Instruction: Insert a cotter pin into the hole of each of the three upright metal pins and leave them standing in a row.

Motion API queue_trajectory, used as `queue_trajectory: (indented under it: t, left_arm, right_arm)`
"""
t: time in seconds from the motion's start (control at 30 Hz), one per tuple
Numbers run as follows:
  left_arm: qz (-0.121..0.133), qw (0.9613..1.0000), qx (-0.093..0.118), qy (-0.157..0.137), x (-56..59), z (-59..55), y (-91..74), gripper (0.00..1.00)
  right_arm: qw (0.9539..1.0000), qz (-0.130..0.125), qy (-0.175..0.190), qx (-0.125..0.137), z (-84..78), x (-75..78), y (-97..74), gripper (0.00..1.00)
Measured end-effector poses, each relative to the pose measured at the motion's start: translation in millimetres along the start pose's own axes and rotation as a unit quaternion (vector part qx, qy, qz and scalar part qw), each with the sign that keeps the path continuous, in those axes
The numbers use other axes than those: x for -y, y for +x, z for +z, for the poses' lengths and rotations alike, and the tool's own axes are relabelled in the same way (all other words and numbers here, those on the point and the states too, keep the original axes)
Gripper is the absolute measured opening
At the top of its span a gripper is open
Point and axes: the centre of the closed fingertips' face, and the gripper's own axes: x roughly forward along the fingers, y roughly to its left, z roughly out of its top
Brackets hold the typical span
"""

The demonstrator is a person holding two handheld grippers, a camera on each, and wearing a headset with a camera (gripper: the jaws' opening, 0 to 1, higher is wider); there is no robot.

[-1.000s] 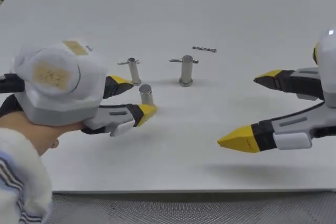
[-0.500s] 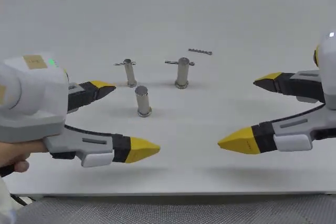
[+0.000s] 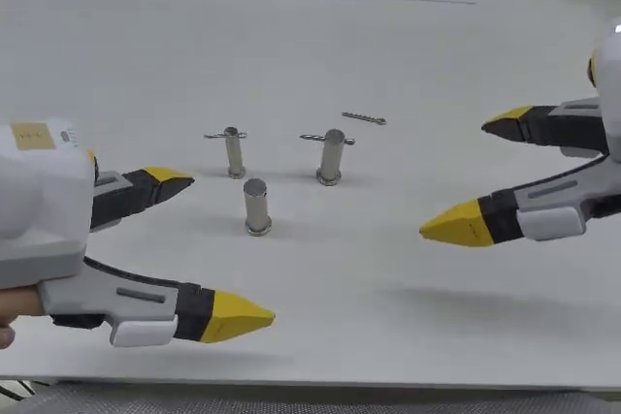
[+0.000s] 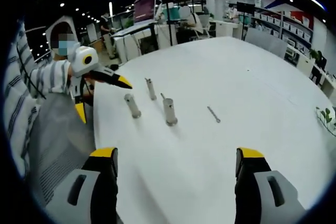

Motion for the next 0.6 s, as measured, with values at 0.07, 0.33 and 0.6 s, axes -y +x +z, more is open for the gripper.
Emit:
queue_trajectory:
  t: [0.07,0.33,0.6]
  left_arm:
    - [-0.001,1.0,-0.004,-0.002,0.9,-3.3,-1.5,0.99]
    - [0.005,1.0,-0.002,-0.007,-1.3,-5.1,-13.0,0.99]
    - [0.008,0.9999,-0.003,-0.009,-6.1,-4.4,-21.6,0.99]
  right_arm:
    - [0.9999,-0.001,-0.006,-0.009,4.9,9.3,1.9,0.91]
    - [0.9985,0.016,-0.04,-0.033,21.0,27.8,22.1,0.8]
    - [0.9893,0.043,-0.108,-0.087,25.1,39.0,56.1,0.67]
